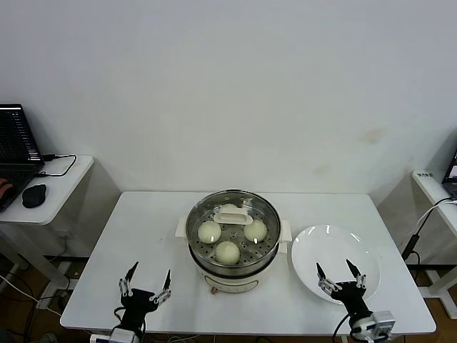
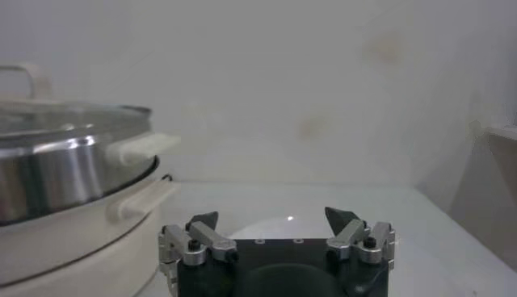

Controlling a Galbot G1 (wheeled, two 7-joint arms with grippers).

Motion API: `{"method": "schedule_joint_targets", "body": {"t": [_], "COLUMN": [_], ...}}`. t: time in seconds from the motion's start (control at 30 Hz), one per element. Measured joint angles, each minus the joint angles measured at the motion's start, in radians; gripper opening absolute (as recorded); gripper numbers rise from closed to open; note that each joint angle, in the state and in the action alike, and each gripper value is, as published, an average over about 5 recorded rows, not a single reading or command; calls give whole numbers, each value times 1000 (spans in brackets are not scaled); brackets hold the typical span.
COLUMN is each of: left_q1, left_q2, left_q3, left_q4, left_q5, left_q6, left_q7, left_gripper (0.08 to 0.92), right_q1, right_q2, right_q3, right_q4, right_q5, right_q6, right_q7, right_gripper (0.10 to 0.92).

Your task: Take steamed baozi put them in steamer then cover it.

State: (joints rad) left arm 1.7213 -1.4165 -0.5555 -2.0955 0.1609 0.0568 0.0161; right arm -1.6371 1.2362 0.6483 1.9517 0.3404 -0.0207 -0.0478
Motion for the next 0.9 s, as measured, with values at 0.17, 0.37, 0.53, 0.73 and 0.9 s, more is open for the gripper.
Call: {"method": "schedule_joint_targets", "body": {"t": [0.17, 0.37, 0.53, 0.73, 0.9], "left_q1": [37, 68, 85, 95, 101], "left_q2": [-13, -19, -19, -28, -26], "left_q3": [4, 2, 5, 17, 28], "left_q4": [1, -9, -22, -32, -42], "left_q5": [-15, -18, -16, -3, 6], "left_q6": [-5, -13, -23, -34, -40], "left_q7": [-1, -11, -20, -29, -33], "left_gripper": [823, 823, 823, 823, 823], "right_q1": [-14, -37, -50, -63, -76], "right_q2": [-15, -30, -20, 5, 25], "right_q3": [5, 15, 19, 21, 29], "right_q4": [21, 44, 61, 80, 95], "right_q5": [14, 27, 27, 11, -9], "right_q6": [-22, -38, -49, -53, -52], "right_q7": [13, 26, 32, 38, 43], "right_gripper": [823, 822, 823, 823, 823]}}
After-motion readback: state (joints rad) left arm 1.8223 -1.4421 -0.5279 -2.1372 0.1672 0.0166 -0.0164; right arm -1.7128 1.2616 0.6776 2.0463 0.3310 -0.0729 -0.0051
